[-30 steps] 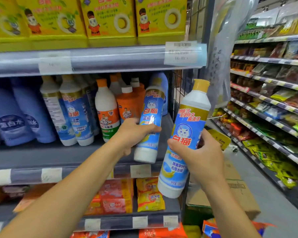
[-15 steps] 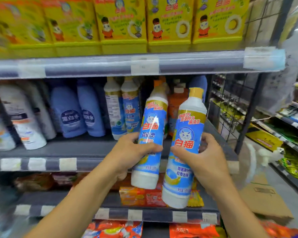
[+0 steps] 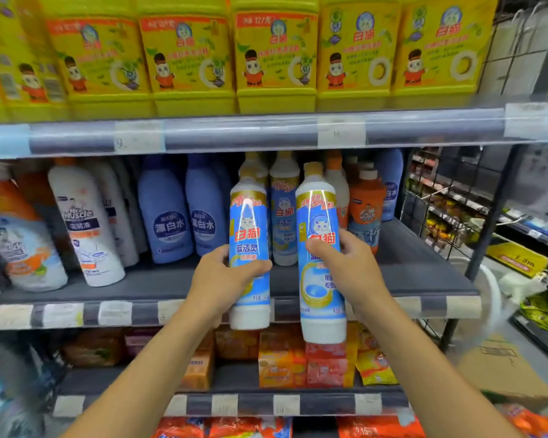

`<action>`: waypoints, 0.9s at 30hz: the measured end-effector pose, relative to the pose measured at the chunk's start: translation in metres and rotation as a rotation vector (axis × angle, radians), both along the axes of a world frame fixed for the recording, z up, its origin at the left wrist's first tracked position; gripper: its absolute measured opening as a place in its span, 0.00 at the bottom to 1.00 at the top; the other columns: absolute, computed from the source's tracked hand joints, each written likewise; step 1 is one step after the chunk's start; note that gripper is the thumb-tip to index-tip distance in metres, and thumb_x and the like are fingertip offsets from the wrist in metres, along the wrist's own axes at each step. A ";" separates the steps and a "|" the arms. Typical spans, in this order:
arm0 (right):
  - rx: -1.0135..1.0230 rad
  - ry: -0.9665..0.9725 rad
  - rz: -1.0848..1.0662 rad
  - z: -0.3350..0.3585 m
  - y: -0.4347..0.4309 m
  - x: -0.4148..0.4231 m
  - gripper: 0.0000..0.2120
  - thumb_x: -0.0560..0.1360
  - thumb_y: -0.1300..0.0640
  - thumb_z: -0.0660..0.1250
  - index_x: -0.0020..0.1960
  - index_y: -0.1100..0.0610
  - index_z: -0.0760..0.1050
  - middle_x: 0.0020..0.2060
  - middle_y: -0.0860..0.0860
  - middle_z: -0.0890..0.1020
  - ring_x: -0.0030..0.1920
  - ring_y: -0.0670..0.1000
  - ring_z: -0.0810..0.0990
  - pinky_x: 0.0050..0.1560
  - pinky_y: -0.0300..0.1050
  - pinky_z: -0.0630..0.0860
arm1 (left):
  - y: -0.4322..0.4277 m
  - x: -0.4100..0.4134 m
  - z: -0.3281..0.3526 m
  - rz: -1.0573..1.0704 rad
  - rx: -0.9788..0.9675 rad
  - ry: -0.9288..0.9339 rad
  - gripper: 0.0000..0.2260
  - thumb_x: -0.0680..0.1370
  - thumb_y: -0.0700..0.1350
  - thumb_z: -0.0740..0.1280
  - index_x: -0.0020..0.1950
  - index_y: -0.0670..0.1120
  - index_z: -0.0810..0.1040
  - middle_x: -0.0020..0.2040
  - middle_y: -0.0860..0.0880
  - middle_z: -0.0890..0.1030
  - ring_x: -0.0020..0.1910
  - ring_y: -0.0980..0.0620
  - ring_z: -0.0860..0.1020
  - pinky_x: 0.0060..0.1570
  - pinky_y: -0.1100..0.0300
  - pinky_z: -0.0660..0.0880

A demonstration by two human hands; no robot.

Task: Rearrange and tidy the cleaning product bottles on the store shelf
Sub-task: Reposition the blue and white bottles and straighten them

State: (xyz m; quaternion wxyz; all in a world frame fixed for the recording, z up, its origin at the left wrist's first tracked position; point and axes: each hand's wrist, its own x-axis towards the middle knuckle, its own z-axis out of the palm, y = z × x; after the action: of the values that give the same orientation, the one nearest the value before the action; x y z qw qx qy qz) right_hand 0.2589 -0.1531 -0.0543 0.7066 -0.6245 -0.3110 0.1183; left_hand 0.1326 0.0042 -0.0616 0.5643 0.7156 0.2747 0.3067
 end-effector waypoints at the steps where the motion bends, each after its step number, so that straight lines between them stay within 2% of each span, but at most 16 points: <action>1: 0.002 -0.011 -0.004 0.001 0.004 0.001 0.08 0.71 0.50 0.73 0.49 0.47 0.79 0.42 0.46 0.86 0.40 0.48 0.86 0.35 0.41 0.81 | 0.002 0.002 -0.001 0.008 0.014 -0.013 0.16 0.64 0.49 0.80 0.49 0.51 0.81 0.43 0.52 0.86 0.38 0.57 0.84 0.34 0.61 0.80; 4: -0.001 -0.026 -0.010 0.006 0.017 0.005 0.10 0.70 0.49 0.73 0.50 0.46 0.78 0.42 0.45 0.86 0.40 0.48 0.86 0.34 0.40 0.80 | 0.007 0.009 0.001 0.012 0.066 -0.057 0.16 0.65 0.48 0.80 0.50 0.50 0.80 0.42 0.54 0.85 0.36 0.61 0.83 0.29 0.69 0.76; 6: -0.002 -0.046 -0.020 0.010 0.026 0.009 0.11 0.70 0.49 0.74 0.51 0.46 0.78 0.43 0.45 0.86 0.41 0.47 0.86 0.35 0.40 0.80 | 0.011 0.015 0.002 0.006 0.104 -0.092 0.17 0.65 0.47 0.80 0.51 0.50 0.80 0.43 0.55 0.85 0.36 0.62 0.82 0.29 0.71 0.74; 11: 0.055 -0.141 -0.064 0.011 0.044 0.019 0.13 0.69 0.53 0.76 0.51 0.51 0.78 0.42 0.46 0.86 0.41 0.46 0.85 0.35 0.37 0.79 | 0.019 0.028 0.001 0.003 0.157 -0.158 0.19 0.66 0.47 0.80 0.54 0.51 0.79 0.46 0.55 0.85 0.42 0.59 0.84 0.40 0.63 0.80; 14: 0.068 -0.178 -0.117 0.008 0.056 0.026 0.18 0.68 0.54 0.77 0.54 0.55 0.77 0.46 0.49 0.85 0.43 0.46 0.85 0.39 0.41 0.81 | 0.025 0.036 -0.004 0.016 0.175 -0.200 0.20 0.65 0.45 0.81 0.53 0.51 0.78 0.47 0.55 0.84 0.42 0.61 0.83 0.39 0.66 0.80; 17: 0.063 -0.195 -0.114 0.006 0.067 0.029 0.24 0.69 0.56 0.77 0.62 0.58 0.74 0.51 0.51 0.83 0.48 0.47 0.84 0.45 0.44 0.82 | 0.030 0.044 -0.009 0.036 0.169 -0.226 0.21 0.64 0.45 0.81 0.51 0.54 0.77 0.46 0.57 0.84 0.41 0.63 0.83 0.39 0.67 0.79; 20: 0.075 -0.225 -0.058 0.002 0.074 0.031 0.24 0.70 0.58 0.76 0.63 0.53 0.72 0.52 0.46 0.82 0.51 0.44 0.83 0.48 0.41 0.81 | 0.035 0.051 -0.015 0.051 0.154 -0.223 0.21 0.64 0.44 0.81 0.48 0.57 0.75 0.46 0.57 0.83 0.42 0.61 0.83 0.40 0.65 0.80; 22: 0.046 -0.283 -0.029 -0.001 0.077 0.033 0.24 0.70 0.59 0.76 0.61 0.49 0.71 0.51 0.42 0.81 0.50 0.41 0.82 0.46 0.36 0.79 | 0.038 0.055 -0.019 0.050 0.149 -0.213 0.22 0.63 0.44 0.82 0.50 0.57 0.75 0.47 0.56 0.83 0.43 0.61 0.83 0.41 0.64 0.80; 25: 0.003 -0.317 -0.027 -0.009 0.079 0.038 0.25 0.70 0.59 0.76 0.61 0.47 0.70 0.51 0.42 0.80 0.52 0.41 0.81 0.48 0.36 0.79 | 0.042 0.059 -0.022 0.041 0.147 -0.207 0.23 0.63 0.45 0.82 0.52 0.57 0.75 0.46 0.58 0.83 0.41 0.64 0.82 0.38 0.68 0.79; 27: 0.018 -0.331 -0.061 -0.014 0.081 0.042 0.23 0.70 0.59 0.75 0.62 0.49 0.71 0.53 0.45 0.80 0.53 0.42 0.81 0.50 0.38 0.79 | 0.045 0.062 -0.022 0.013 0.169 -0.184 0.24 0.64 0.46 0.82 0.54 0.56 0.75 0.48 0.56 0.83 0.43 0.62 0.82 0.41 0.66 0.80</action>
State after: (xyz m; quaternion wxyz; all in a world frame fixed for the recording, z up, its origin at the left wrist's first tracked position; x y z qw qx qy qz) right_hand 0.3006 -0.0725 -0.0682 0.6545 -0.6384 -0.4049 -0.0102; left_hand 0.1942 0.0493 -0.0838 0.5230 0.7274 0.1996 0.3970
